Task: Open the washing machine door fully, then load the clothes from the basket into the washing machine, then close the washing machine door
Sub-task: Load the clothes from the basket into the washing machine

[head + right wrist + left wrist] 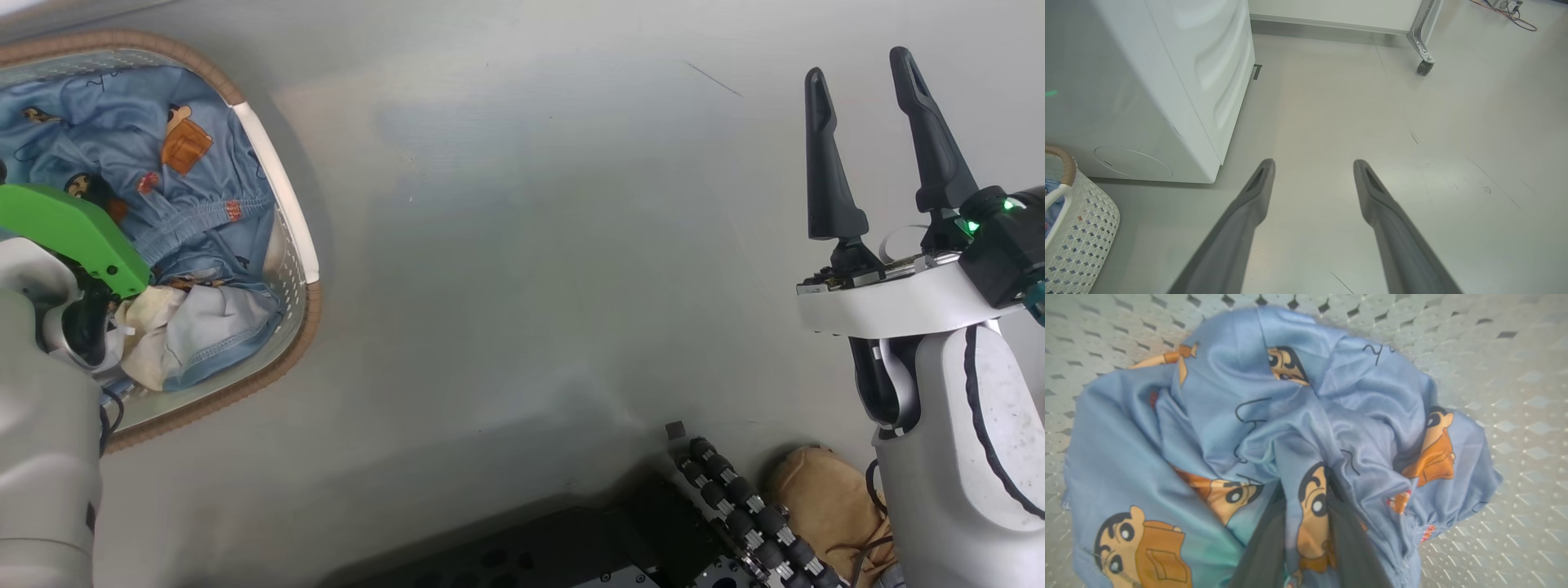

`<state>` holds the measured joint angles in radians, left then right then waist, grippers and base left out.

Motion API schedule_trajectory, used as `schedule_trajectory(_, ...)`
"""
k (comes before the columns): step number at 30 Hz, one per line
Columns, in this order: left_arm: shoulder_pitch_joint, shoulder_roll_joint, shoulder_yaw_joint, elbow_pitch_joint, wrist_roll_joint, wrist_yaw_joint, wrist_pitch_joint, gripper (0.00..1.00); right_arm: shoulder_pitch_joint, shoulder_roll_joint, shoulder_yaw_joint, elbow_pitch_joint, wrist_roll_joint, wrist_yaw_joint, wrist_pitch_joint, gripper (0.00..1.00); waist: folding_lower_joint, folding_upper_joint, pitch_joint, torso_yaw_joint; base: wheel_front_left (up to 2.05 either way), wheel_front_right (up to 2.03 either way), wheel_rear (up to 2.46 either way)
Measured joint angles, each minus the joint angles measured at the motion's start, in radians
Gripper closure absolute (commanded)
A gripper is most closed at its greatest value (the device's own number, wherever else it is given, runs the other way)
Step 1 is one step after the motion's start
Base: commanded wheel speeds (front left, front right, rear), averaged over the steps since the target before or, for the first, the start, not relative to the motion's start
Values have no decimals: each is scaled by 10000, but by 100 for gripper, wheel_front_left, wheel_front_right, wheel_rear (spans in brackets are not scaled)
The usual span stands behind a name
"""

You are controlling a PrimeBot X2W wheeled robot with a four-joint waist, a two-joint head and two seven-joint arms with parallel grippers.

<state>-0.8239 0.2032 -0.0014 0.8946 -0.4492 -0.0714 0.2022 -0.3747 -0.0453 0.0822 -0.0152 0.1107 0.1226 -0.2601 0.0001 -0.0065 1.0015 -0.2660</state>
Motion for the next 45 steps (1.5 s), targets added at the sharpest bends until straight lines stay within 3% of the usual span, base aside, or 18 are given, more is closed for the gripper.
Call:
schedule_trajectory(6, -78, -151, 29, 178, -8, -77, -414, 100, -7, 0, -75, -13, -2, 0, 0, 0, 0, 0, -29, 85, 0, 0, 0)
schedule_trajectory(12, -43, -658, 52, 376, -188, -261, -1427, 100, -54, 2, -349, 75, -4, 0, 0, 0, 0, 0, -264, 312, 0, 0, 0)
schedule_trajectory(28, 1290, -1308, 119, 130, -608, -525, -4424, 100, -85, -2, -644, 525, 29, 0, 0, 0, -1, 0, -2128, 1212, 0, 0, 0)
schedule_trajectory(45, 3235, -1496, -424, -1465, -612, -531, -4543, 100, 650, -4, -644, 1106, 13, -2, 0, 0, -1, 0, -4571, 1853, 0, 0, 0)
